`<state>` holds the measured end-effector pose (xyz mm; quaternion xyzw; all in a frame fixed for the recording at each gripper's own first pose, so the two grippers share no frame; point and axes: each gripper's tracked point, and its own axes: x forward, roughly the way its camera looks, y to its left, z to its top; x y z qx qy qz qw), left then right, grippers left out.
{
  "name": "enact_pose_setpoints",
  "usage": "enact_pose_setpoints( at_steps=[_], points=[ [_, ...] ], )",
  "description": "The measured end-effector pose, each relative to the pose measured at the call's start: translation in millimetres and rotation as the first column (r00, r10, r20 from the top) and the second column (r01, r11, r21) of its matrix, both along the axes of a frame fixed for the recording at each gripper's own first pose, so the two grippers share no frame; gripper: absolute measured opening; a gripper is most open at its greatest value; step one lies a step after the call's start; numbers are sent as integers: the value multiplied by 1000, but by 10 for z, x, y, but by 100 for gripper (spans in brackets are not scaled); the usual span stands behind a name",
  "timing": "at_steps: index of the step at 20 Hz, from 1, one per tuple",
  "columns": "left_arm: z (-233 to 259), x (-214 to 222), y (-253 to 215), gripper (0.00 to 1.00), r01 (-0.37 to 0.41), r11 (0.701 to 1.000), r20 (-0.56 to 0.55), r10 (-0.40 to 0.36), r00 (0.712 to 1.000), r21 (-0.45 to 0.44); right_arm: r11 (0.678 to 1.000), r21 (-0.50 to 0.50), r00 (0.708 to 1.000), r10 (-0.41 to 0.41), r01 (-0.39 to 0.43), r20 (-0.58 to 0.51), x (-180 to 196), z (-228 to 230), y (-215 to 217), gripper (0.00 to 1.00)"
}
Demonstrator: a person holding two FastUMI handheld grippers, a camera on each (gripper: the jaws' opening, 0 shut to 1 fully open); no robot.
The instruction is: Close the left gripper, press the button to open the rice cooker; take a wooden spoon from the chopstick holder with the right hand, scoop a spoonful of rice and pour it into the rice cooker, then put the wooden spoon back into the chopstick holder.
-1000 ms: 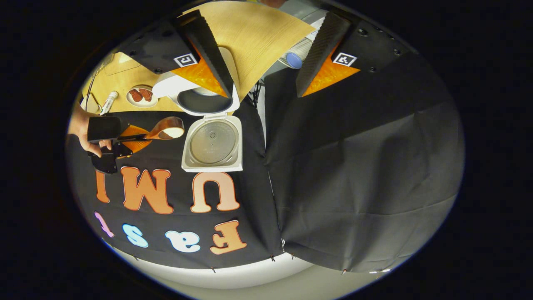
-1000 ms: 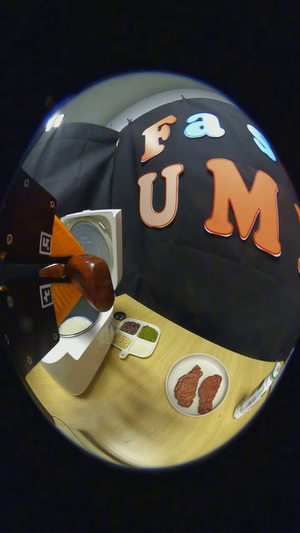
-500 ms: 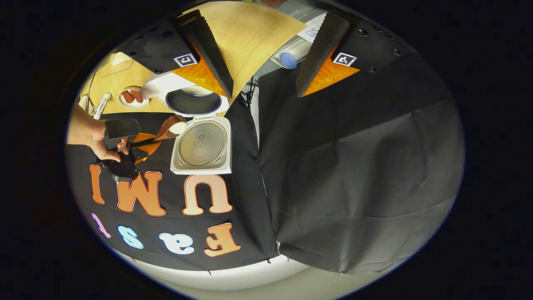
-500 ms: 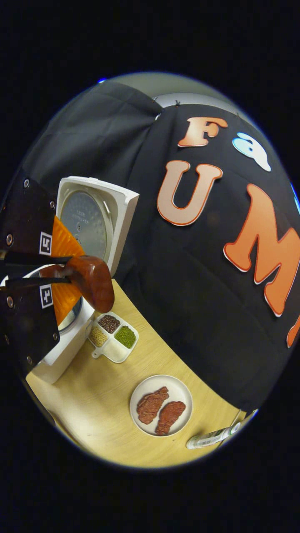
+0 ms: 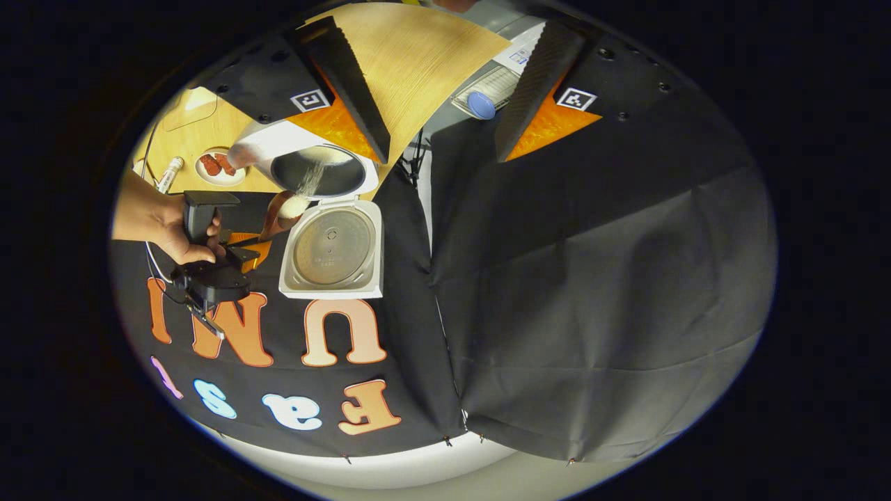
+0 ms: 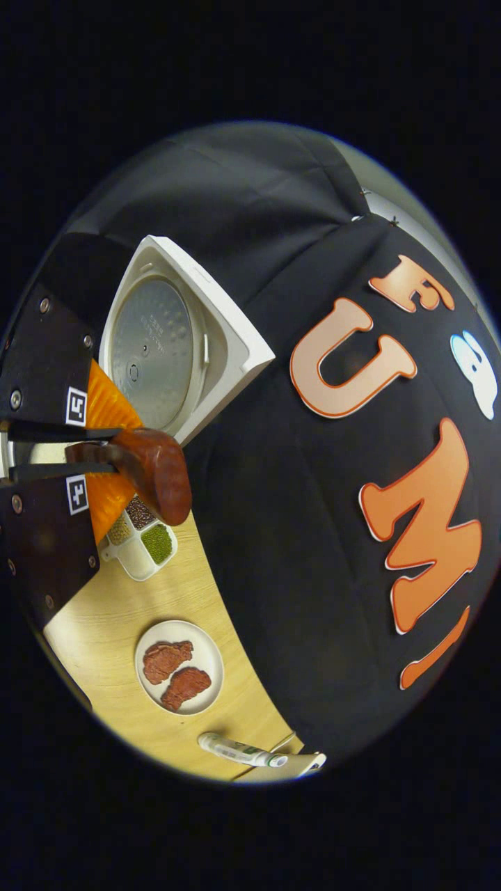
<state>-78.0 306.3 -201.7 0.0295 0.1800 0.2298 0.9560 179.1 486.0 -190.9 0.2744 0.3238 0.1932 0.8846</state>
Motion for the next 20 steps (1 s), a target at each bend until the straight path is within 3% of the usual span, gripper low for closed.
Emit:
enact_pose_setpoints(
  at_steps=[6, 12, 14, 20],
  points=[
    [-27, -26, 24, 100, -9, 1000, -13, 9, 1000, -4, 997, -56, 994, 53, -48, 97, -5, 94, 50, 11],
    [-18, 6, -13, 100, 5, 1000, -11, -5, 1000, 4, 985, -136, 960, 141, -110, 241, -91, 341, 122, 11],
    [17, 20, -58, 100, 15, 1000, -6, -15, 1000, 5, 974, -179, 936, 186, -137, 298, -154, 425, 153, 11],
    [15, 45, -147, 100, 33, 999, 2, -33, 999, -4, 926, -323, 827, 334, -197, 452, -374, 616, 242, 11]
  ],
)
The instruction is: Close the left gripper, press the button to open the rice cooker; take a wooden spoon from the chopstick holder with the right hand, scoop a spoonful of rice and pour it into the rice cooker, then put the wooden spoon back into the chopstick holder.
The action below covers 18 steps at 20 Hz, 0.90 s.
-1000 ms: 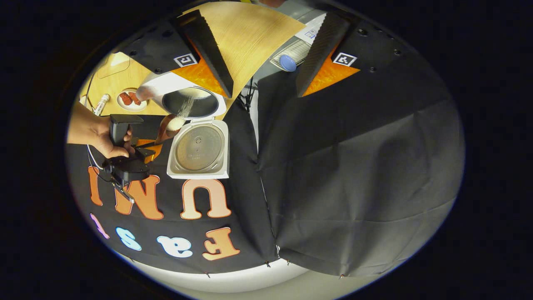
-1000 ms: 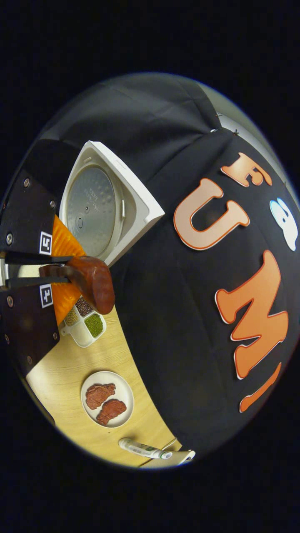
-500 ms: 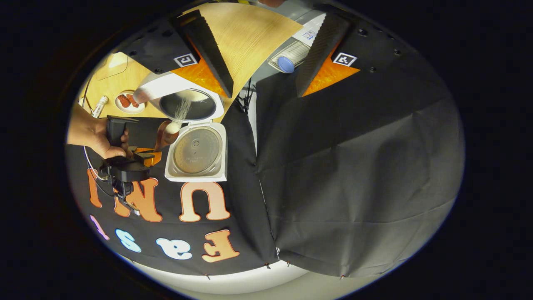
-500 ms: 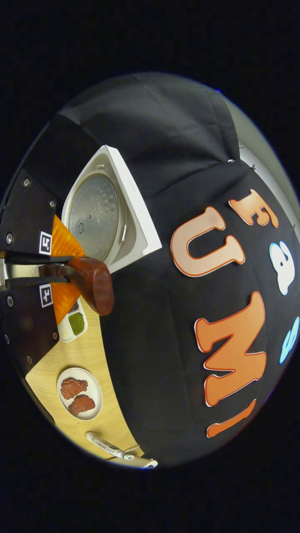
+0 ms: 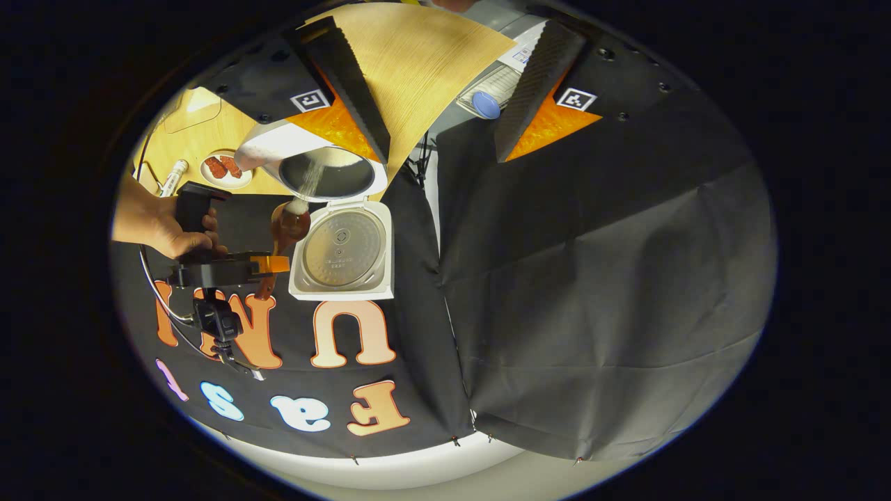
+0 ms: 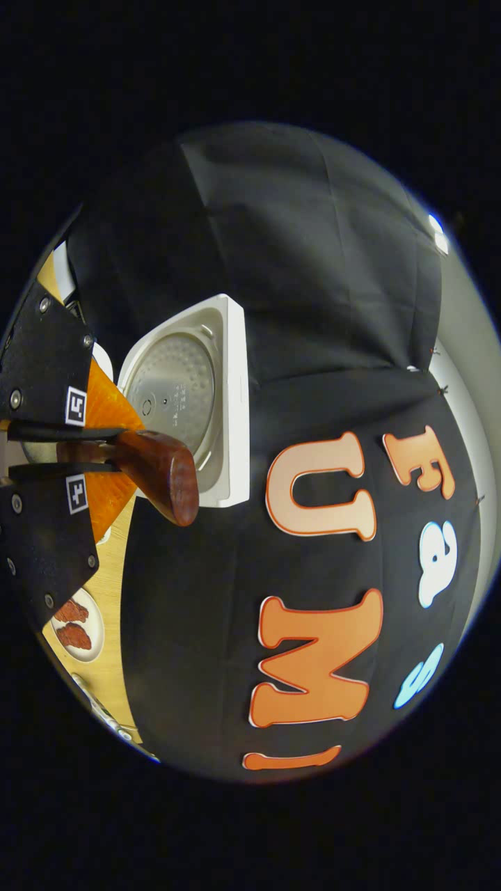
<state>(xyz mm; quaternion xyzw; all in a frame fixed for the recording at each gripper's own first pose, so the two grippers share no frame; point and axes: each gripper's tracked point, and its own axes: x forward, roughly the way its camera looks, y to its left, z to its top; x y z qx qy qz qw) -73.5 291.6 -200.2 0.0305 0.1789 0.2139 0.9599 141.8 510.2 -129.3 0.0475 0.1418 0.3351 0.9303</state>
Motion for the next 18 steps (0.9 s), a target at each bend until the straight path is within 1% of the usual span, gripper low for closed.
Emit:
enact_pose_setpoints(
  at_steps=[3, 5, 7, 11, 14, 16, 18],
  points=[
    [24, 19, -61, 100, 3, 1000, 4, -3, 1000, 3, 997, -65, 993, 39, -32, 108, -95, 82, 10, 11],
    [42, 7, -110, 100, 6, 1000, 7, -6, 1000, 4, 994, -100, 986, 61, -46, 156, -138, 97, 20, 11],
    [49, -20, -168, 100, 7, 1000, 6, -7, 1000, 5, 993, -104, 981, 69, -50, 180, -166, 129, 13, 11],
    [62, -58, -240, 100, -1, 1000, 7, 1, 1000, 6, 995, -76, 972, 82, -67, 221, -218, 245, 9, 11],
    [58, -143, -288, 100, -15, 1000, 3, 15, 1000, 8, 996, -50, 972, 86, -76, 217, -291, 273, -51, 11],
    [41, -162, -329, 100, -22, 1000, -3, 22, 1000, 1, 997, -5, 981, 78, -79, 175, -358, 286, -189, 11],
    [35, -147, -414, 100, -17, 1000, -8, 17, 1000, -3, 997, 44, 992, 56, -62, 115, -367, 253, -436, 11]
  ],
)
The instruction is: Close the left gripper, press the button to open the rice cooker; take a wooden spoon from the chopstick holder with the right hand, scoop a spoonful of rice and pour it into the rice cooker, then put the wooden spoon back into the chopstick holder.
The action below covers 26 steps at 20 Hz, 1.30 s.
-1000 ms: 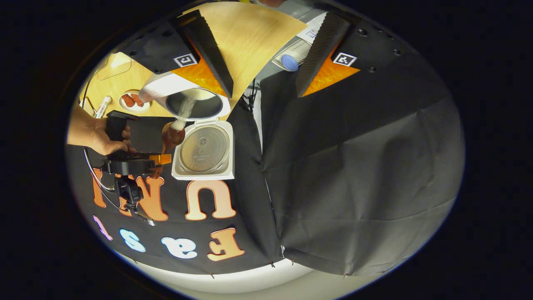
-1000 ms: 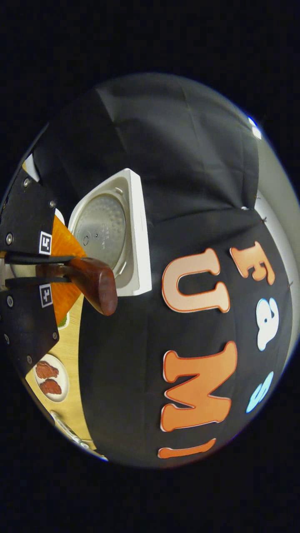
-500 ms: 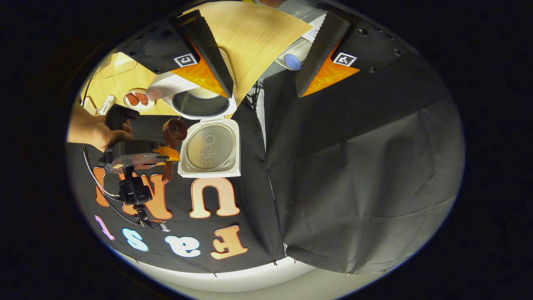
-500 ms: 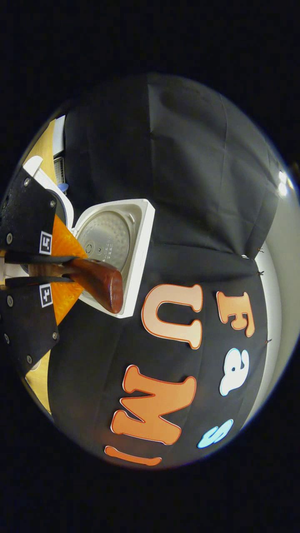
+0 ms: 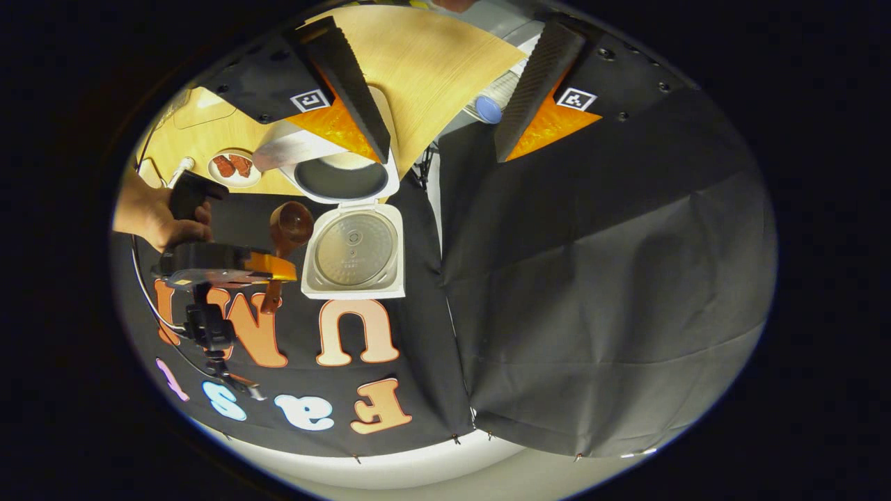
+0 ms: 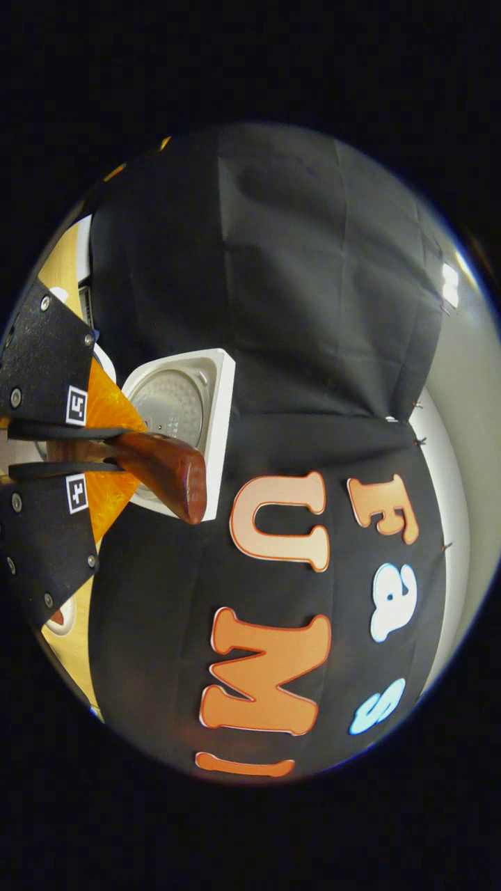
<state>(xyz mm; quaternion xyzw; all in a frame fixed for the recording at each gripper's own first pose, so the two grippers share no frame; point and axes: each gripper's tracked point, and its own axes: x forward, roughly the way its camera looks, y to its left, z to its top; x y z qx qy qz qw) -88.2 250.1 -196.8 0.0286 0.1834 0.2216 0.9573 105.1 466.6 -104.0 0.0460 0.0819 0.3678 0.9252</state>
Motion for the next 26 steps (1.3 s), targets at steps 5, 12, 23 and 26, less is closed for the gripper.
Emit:
enact_pose_setpoints(
  at_steps=[5, 12, 23, 26],
  points=[
    [44, 134, -385, 100, 64, 998, 6, -64, 998, 8, 996, 30, 995, -87, 88, -52, 7, 48, -853, 11],
    [-41, 418, -1095, 100, 181, 982, -15, -182, 983, -58, 973, -35, 966, -229, 226, -119, -195, -401, -2034, 11],
    [66, 659, -1712, 100, 276, 960, 3, -276, 961, -45, 877, -141, 839, -480, 459, -258, -726, -1076, -3857, 11],
    [98, 682, -1812, 100, 282, 959, 7, -282, 959, -42, 842, -143, 787, -537, 520, -302, -855, -1253, -4199, 11]
  ],
)
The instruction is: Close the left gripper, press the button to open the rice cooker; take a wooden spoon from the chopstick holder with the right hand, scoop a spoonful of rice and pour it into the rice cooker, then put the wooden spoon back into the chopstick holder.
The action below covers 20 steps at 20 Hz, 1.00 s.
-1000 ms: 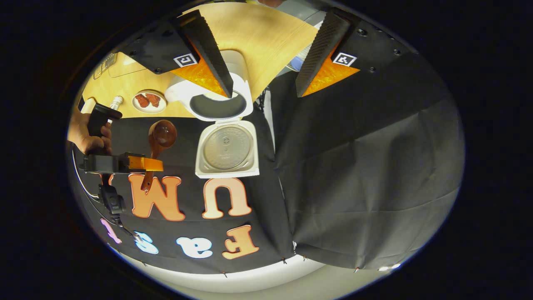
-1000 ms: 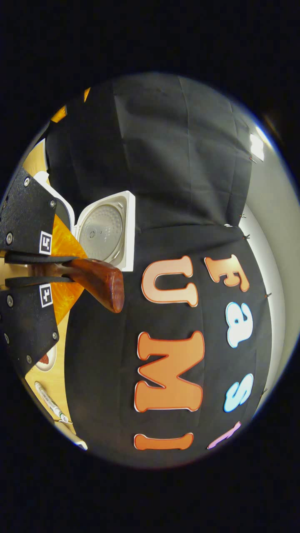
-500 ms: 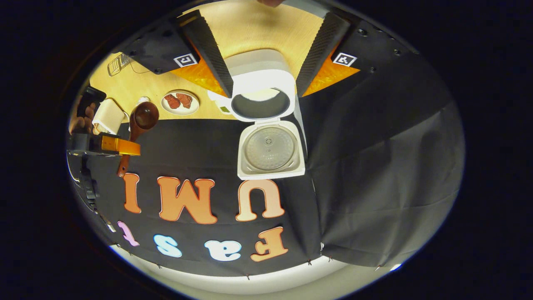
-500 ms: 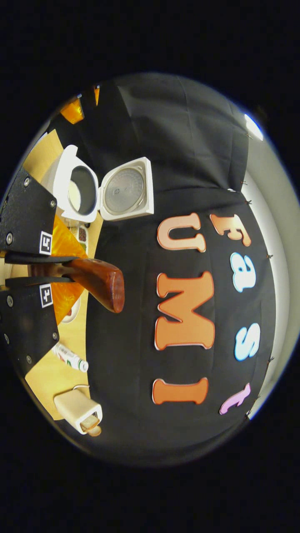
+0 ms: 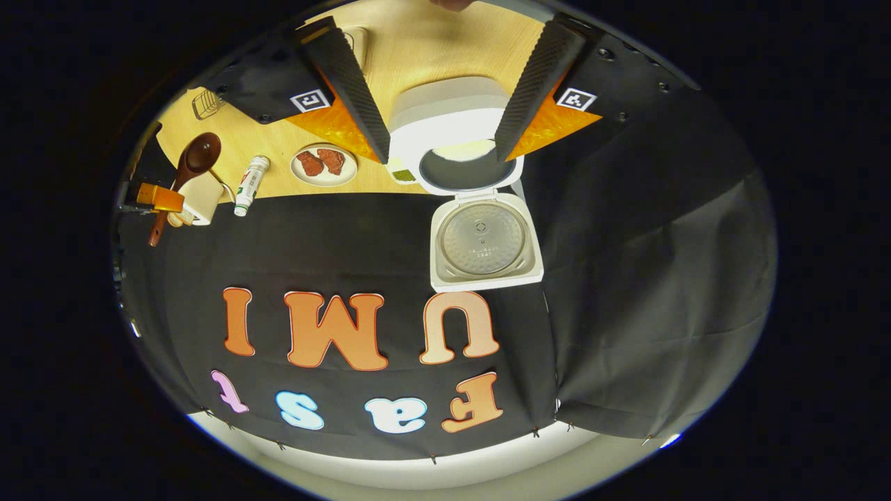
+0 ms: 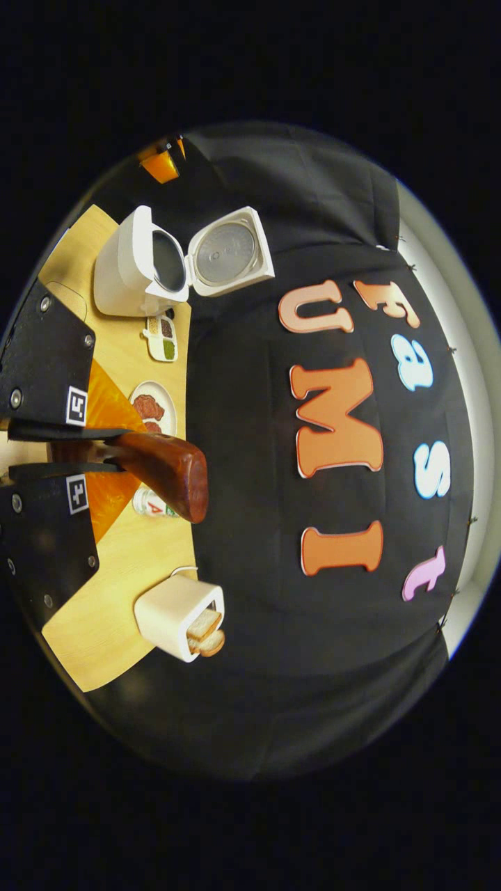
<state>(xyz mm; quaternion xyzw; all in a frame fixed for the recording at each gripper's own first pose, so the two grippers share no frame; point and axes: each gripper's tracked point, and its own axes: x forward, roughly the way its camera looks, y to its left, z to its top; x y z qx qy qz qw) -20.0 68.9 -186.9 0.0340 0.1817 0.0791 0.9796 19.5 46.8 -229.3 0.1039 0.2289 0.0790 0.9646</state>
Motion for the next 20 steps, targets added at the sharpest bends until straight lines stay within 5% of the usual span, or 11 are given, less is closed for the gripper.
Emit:
enact_pose_setpoints(
  at_steps=[8, 20],
  points=[
    [95, 43, -157, 100, 3, 1000, 16, -3, 1000, 22, 987, 64, 980, -139, 149, -141, -394, -516, -544, 11],
    [243, 96, -169, 100, 7, 997, 44, -10, 999, 70, 930, 205, 930, -244, 305, -274, -682, -1201, -634, 11]
  ],
)
